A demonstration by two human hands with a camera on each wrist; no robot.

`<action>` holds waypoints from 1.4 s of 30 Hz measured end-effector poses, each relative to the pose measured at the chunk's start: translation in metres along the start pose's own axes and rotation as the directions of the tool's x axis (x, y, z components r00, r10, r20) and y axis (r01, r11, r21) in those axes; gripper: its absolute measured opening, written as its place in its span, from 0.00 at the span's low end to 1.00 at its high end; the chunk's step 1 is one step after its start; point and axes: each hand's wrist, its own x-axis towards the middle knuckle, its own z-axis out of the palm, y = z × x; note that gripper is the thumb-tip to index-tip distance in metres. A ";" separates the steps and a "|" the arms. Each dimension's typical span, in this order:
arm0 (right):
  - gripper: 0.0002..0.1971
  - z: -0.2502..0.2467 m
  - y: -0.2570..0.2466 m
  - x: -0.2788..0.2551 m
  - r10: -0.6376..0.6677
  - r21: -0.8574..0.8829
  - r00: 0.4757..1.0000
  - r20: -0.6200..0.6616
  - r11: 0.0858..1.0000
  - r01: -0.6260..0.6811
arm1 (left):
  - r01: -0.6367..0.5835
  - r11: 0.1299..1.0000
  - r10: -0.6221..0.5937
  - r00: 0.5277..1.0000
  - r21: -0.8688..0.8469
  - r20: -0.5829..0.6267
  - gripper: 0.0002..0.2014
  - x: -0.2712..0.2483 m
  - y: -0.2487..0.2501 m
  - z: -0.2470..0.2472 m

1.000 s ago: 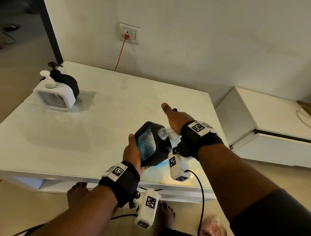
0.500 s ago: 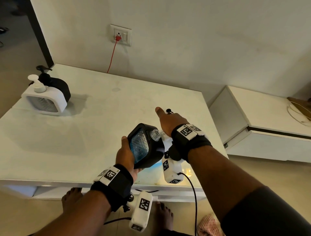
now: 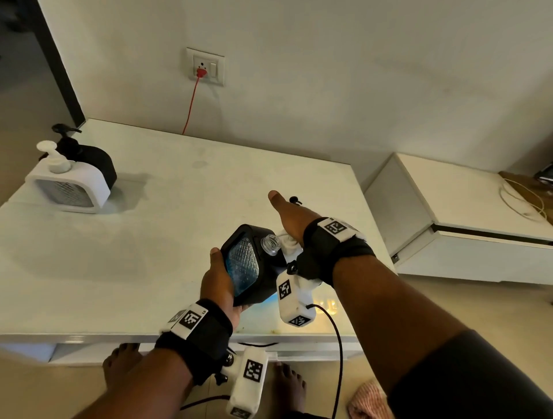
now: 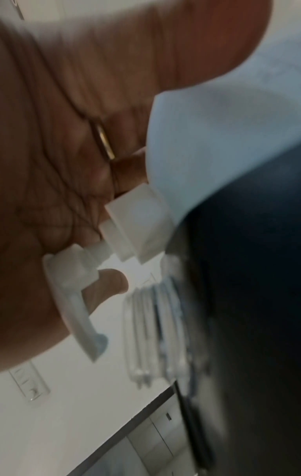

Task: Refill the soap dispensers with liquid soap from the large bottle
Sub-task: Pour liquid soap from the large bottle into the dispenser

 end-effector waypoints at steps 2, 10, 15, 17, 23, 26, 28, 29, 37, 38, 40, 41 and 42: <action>0.38 0.002 0.001 0.006 0.016 0.014 1.000 -0.010 1.000 -0.016 | 0.001 1.000 -0.001 1.000 0.007 -0.002 0.23 0.000 0.000 0.000; 0.41 0.006 0.007 0.012 0.027 -0.022 0.998 -0.060 0.999 -0.029 | 0.024 1.000 -0.024 1.000 0.010 0.019 0.22 0.000 0.001 0.000; 0.49 0.011 0.006 0.010 0.055 0.024 0.994 -0.095 0.998 -0.053 | 0.030 0.999 -0.030 0.999 0.010 0.022 0.22 -0.002 0.002 -0.001; 0.47 0.009 0.003 0.004 0.060 0.034 0.995 -0.074 0.998 -0.058 | 0.031 0.999 -0.031 0.999 0.019 0.024 0.23 -0.001 0.001 -0.001; 0.42 -0.013 -0.007 -0.016 -0.014 0.008 0.998 0.060 1.000 0.013 | 0.026 1.000 -0.026 1.000 0.016 0.012 0.25 -0.002 0.002 -0.003; 0.45 -0.011 -0.006 -0.015 -0.018 -0.037 0.999 0.044 0.999 0.019 | 0.025 1.000 -0.025 0.999 0.011 0.022 0.23 -0.002 0.002 -0.003; 0.43 -0.007 -0.002 -0.008 -0.025 -0.034 1.000 0.015 0.999 0.025 | 0.026 1.000 -0.026 0.999 0.012 0.034 0.23 -0.003 0.002 -0.002; 0.42 -0.005 0.000 -0.005 -0.027 -0.024 1.000 -0.013 0.999 0.026 | 0.027 1.000 -0.028 0.999 0.011 0.035 0.24 -0.003 0.003 -0.002; 0.47 0.004 0.006 0.008 0.038 -0.045 0.994 -0.107 0.998 -0.043 | 0.037 0.999 -0.038 0.999 0.016 0.031 0.25 -0.003 0.004 0.000; 0.46 0.005 0.007 0.009 0.038 -0.041 0.992 -0.117 0.998 -0.043 | 0.036 0.999 -0.036 0.999 0.016 0.027 0.25 -0.003 0.004 0.000; 0.45 0.007 0.007 0.011 0.036 -0.028 0.990 -0.134 0.999 -0.040 | 0.032 0.999 -0.032 0.999 0.017 0.020 0.25 -0.003 0.004 -0.001; 0.46 0.008 0.008 0.011 0.038 -0.023 0.989 -0.144 0.999 -0.041 | 0.032 0.999 -0.032 0.999 0.014 0.019 0.26 -0.003 0.004 0.000; 0.47 0.008 0.009 0.011 0.045 -0.021 0.987 -0.153 0.999 -0.049 | 0.033 0.999 -0.033 0.999 0.012 0.018 0.26 -0.002 0.003 0.000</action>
